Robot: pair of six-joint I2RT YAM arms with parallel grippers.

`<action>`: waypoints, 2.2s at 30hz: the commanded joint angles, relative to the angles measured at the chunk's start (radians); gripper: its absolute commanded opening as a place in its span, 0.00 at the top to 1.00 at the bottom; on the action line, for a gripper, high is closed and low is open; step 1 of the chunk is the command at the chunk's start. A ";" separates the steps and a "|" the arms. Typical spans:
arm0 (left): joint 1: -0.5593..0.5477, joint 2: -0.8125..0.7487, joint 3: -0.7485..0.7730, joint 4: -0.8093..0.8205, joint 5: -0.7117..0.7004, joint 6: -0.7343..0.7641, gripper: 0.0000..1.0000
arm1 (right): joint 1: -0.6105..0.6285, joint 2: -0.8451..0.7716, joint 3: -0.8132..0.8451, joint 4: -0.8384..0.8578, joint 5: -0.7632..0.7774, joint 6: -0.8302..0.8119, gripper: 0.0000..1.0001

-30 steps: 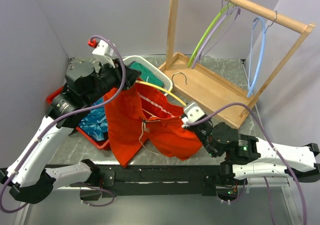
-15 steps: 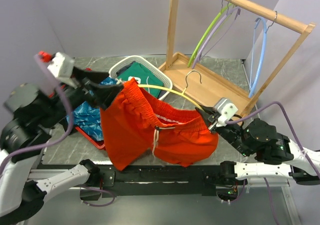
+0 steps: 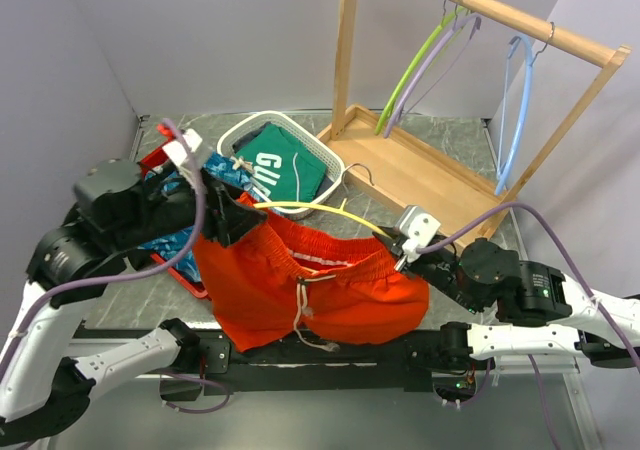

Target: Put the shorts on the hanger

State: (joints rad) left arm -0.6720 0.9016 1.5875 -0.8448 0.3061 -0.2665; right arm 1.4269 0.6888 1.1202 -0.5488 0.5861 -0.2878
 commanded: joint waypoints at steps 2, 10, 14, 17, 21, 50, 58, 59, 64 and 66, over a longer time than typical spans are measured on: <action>-0.003 -0.042 -0.060 -0.040 0.068 0.009 0.28 | 0.000 -0.021 0.024 0.107 -0.006 0.033 1.00; -0.003 -0.090 -0.150 -0.007 0.214 -0.023 0.35 | 0.001 -0.025 0.018 0.119 0.001 0.024 1.00; -0.001 -0.124 -0.158 0.026 0.261 -0.053 0.35 | 0.000 -0.032 0.012 0.127 -0.005 0.026 1.00; -0.003 -0.138 -0.158 0.044 0.295 -0.079 0.32 | 0.001 -0.034 0.015 0.127 -0.002 0.029 1.00; -0.001 -0.155 -0.149 0.055 0.312 -0.109 0.30 | 0.001 -0.048 0.010 0.131 -0.003 0.029 1.00; -0.003 -0.248 -0.339 0.286 0.189 -0.080 0.99 | 0.000 0.029 0.091 0.207 0.319 0.240 0.27; -0.003 -0.286 -0.377 0.371 0.090 -0.106 0.99 | -0.006 -0.037 0.116 -0.026 0.416 0.677 0.22; -0.003 -0.288 -0.379 0.372 0.077 -0.108 0.99 | -0.011 -0.044 0.109 -0.054 0.414 0.720 0.24; -0.003 -0.291 -0.386 0.386 -0.016 -0.109 0.99 | -0.110 -0.049 0.005 -0.134 0.284 0.897 0.28; -0.001 -0.290 -0.394 0.408 -0.054 -0.114 0.99 | -0.244 -0.057 -0.039 -0.059 0.080 0.891 0.28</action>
State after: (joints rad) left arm -0.6739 0.6254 1.1934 -0.6170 0.3523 -0.3622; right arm 1.3331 0.6250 1.1683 -0.6113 0.9031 0.4610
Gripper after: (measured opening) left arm 0.211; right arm 0.720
